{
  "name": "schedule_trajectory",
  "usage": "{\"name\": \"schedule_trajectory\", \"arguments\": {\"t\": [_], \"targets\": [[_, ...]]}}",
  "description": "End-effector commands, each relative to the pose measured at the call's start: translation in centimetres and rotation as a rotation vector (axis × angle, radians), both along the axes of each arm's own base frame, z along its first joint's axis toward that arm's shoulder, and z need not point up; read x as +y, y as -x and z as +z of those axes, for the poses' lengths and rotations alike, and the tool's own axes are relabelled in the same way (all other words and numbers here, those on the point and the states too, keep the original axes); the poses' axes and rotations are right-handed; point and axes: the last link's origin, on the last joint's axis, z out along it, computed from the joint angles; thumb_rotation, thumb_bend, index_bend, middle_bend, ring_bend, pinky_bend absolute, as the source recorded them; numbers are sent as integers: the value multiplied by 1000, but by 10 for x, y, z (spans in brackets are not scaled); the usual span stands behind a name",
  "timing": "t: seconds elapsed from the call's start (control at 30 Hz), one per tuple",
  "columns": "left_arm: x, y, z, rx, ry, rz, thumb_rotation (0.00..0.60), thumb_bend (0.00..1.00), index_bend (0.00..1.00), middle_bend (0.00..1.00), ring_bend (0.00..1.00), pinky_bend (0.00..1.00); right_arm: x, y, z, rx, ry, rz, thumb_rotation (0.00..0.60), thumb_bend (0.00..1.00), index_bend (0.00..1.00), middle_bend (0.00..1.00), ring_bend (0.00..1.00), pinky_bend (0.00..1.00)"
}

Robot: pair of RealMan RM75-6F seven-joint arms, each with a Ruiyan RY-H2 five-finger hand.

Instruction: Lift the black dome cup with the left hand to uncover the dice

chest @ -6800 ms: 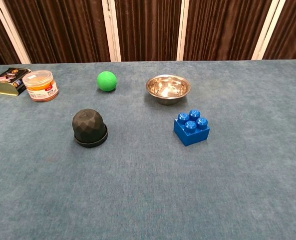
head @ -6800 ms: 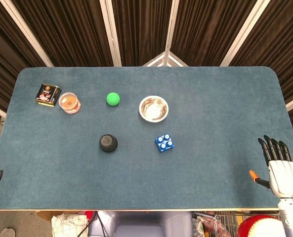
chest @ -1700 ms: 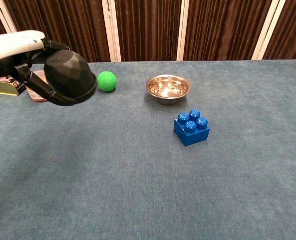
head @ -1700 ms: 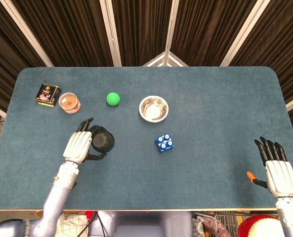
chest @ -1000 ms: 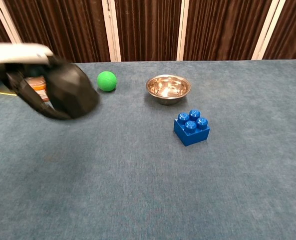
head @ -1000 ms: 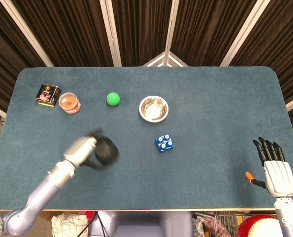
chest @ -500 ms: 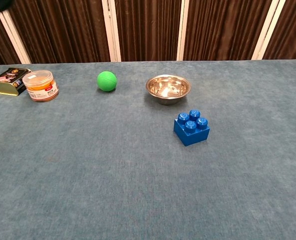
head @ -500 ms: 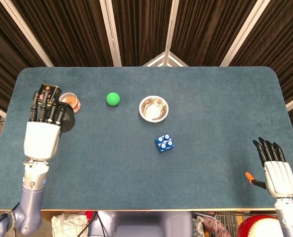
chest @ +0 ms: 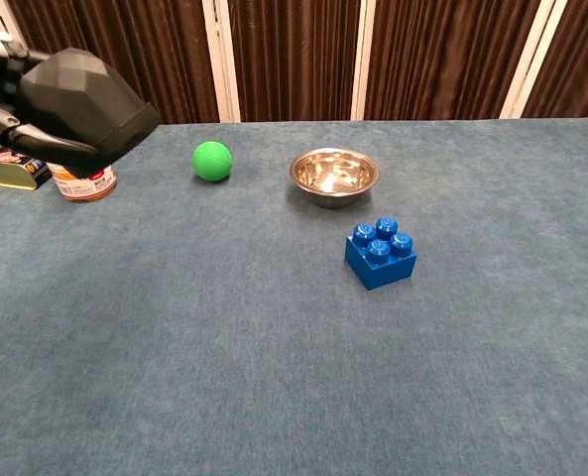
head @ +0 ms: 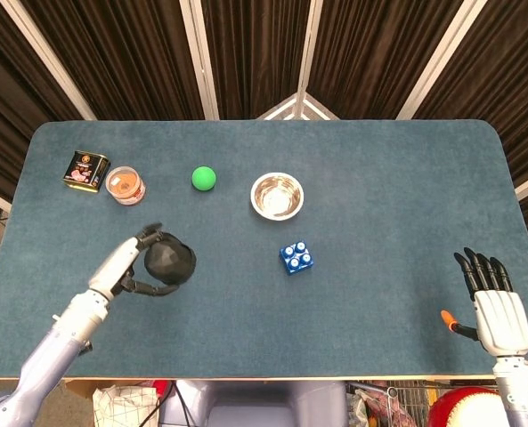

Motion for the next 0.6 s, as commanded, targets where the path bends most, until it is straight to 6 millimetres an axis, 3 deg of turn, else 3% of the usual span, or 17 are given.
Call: {"name": "schedule_trajectory", "arguments": {"t": [0.03,0.3,0.6], "targets": [[0,26,12,439,-272,-114,600,399,428,413,0,0,-2,-1,0,0,-3,0,600,232,0,0,0,0],[13,47,-30,572,-399,-102,600,399,428,406,0,0,-3,0,0,0,-3,-5,600,233,0,0,0,0],[31,47,-57,511,-385,-95,600,399,428,404,0,0,1,2,0,3,-1,-6,600,233,0,0,0,0]]}}
